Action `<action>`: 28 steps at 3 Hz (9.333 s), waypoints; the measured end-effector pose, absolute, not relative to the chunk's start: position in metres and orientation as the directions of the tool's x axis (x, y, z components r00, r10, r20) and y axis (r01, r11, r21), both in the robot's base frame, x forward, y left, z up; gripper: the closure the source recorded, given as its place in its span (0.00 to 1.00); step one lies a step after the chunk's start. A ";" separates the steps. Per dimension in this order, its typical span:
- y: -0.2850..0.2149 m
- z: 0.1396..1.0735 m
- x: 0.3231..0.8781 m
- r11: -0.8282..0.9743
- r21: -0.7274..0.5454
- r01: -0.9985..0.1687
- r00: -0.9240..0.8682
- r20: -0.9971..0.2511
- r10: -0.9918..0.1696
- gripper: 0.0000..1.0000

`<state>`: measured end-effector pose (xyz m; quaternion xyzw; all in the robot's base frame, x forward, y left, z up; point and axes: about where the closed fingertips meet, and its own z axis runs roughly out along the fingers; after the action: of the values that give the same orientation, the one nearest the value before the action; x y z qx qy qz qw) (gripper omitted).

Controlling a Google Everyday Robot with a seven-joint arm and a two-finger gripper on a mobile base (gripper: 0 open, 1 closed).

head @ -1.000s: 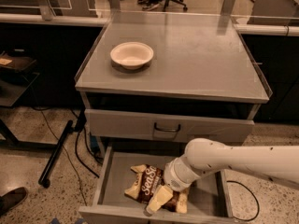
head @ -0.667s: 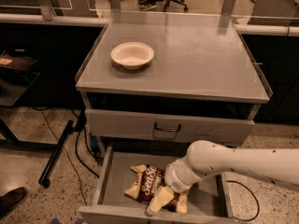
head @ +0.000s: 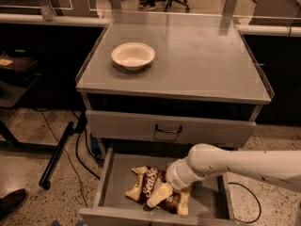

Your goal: Pick brown chip bag from middle drawer and place on counter

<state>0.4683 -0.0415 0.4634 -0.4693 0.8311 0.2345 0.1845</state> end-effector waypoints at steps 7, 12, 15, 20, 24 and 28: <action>-0.044 0.374 0.488 0.492 0.200 -0.847 -0.521 -0.490 -0.699 0.19; -0.047 0.419 0.484 0.491 0.178 -0.853 -0.507 -0.508 -0.696 1.00; -0.126 0.613 0.459 0.542 0.106 -0.834 -0.517 -0.494 -0.699 1.00; -0.231 0.777 0.470 0.719 -0.083 -0.690 -0.582 -0.527 -0.619 1.00; -0.283 0.906 0.500 0.756 -0.286 -0.589 -0.547 -0.548 -0.633 1.00; -0.099 0.916 0.713 0.566 -0.265 -0.781 -0.389 -0.503 -0.772 1.00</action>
Offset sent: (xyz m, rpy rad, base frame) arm 0.0361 -0.0101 -0.0710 -0.0262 -0.0001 -0.0535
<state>0.7129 -0.0993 0.9156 -0.4659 0.8333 0.0072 0.2975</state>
